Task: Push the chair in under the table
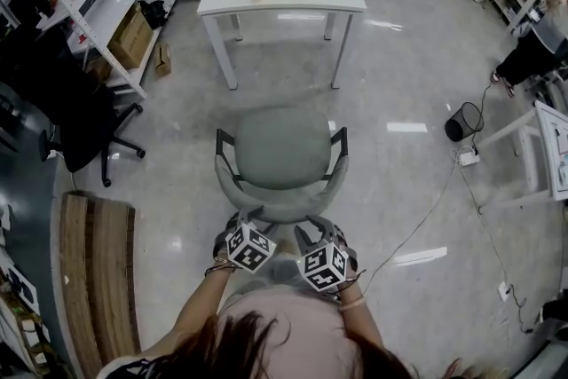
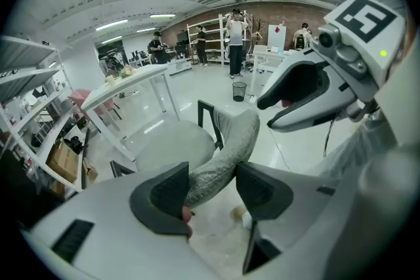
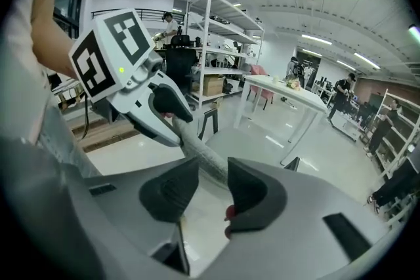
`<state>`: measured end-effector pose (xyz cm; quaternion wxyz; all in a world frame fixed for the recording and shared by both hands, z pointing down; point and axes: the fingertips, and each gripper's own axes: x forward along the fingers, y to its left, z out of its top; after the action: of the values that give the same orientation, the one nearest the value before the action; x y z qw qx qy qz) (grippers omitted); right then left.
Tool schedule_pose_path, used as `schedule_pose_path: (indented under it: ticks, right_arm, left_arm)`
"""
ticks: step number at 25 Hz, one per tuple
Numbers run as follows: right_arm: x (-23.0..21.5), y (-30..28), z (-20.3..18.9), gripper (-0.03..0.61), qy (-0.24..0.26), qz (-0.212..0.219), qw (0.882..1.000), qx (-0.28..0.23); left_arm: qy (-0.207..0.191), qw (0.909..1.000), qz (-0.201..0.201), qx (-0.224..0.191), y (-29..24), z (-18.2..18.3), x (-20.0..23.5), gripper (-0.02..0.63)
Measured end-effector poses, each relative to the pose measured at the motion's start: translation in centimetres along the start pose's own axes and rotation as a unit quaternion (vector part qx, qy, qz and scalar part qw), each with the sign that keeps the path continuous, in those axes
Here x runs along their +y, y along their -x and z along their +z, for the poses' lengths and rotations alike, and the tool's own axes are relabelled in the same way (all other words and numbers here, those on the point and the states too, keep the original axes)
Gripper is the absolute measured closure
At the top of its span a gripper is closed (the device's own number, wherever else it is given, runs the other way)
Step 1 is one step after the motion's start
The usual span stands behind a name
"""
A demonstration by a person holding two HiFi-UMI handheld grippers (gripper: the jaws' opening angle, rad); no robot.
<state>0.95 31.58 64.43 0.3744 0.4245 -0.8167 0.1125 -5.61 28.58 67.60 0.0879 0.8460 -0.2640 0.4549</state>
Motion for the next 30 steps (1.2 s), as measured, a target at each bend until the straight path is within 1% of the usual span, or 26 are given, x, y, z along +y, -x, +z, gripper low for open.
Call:
schedule_pose_path:
  ticks: [5,11,20,25,30]
  right_arm:
    - [-1.7,-0.6,0.1,0.448,0.022,0.001,1.000,0.000]
    - [-1.2,-3.0,0.7,0.440,0.055,0.012,0.998,0.015]
    - [-2.3,-5.0,2.1,0.437,0.070,0.003,0.997,0.023]
    - [-3.4,-6.4,2.9,0.434,0.091,-0.004,0.996,0.025]
    - [-3.8,-8.1,4.1,0.434,0.102,0.001,0.994,0.024]
  left_arm:
    - [0.005,1.0000,0.005,0.001,-0.8,1.2,0.1,0.385]
    - [0.012,0.9998,0.013,0.001,-1.0,0.9,1.7,0.382]
    - [0.010,0.9997,0.021,-0.002,-1.4,1.4,3.9,0.380]
    - [0.002,0.9996,0.027,-0.003,-2.2,2.1,5.5,0.380]
    - [0.002,0.9995,0.030,-0.003,-2.5,2.0,7.5,0.379]
